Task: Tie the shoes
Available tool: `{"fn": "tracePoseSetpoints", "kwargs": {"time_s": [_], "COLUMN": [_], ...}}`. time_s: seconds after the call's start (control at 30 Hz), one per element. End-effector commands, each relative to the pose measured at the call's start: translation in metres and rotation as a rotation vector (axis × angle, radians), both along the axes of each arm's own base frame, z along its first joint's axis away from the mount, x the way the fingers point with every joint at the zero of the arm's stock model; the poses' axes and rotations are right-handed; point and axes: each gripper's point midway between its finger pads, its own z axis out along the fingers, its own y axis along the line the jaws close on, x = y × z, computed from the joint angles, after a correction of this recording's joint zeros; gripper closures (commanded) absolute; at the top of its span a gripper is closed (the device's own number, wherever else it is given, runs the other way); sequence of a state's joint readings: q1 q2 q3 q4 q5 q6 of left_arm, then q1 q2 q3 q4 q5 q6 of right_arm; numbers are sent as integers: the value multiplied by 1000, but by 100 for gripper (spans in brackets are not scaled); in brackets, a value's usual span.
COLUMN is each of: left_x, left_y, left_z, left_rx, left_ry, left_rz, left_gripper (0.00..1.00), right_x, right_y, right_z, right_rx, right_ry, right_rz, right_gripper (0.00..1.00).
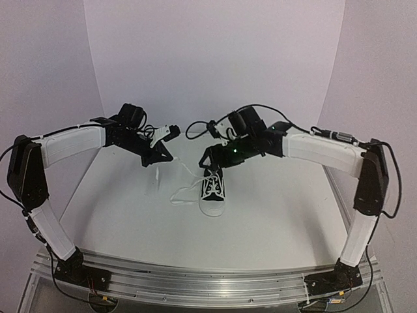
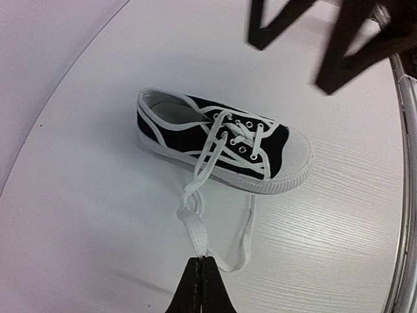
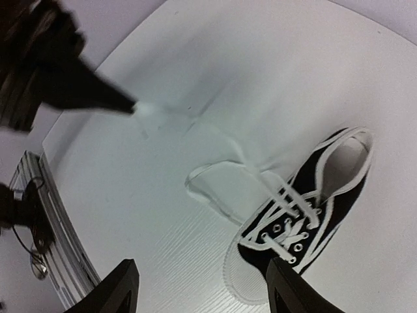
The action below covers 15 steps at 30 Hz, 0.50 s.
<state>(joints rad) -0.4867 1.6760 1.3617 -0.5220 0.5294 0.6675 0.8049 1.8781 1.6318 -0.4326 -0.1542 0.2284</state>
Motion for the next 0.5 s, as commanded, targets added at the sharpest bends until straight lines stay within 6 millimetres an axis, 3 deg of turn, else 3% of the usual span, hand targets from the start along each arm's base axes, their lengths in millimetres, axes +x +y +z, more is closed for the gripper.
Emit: {"fn": "tracePoseSetpoints", "kwargs": {"time_s": [0.0, 0.13, 0.27, 0.47], "left_x": [17, 30, 38, 36], "left_y": [8, 20, 25, 26], "left_z": [-22, -37, -49, -57], "left_rx": [7, 20, 37, 48], "left_ry": [3, 28, 45, 46], "left_rz": [65, 107, 132, 113], "left_gripper": [100, 100, 100, 100], "right_x": [-59, -70, -46, -14], "right_y": [46, 85, 108, 120], "right_z": [-25, -61, -107, -133], "right_rx": [125, 71, -11, -66], "right_ry": [-225, -375, -423, -451], "right_rz": [330, 534, 565, 514], "right_gripper": [33, 31, 29, 24]}}
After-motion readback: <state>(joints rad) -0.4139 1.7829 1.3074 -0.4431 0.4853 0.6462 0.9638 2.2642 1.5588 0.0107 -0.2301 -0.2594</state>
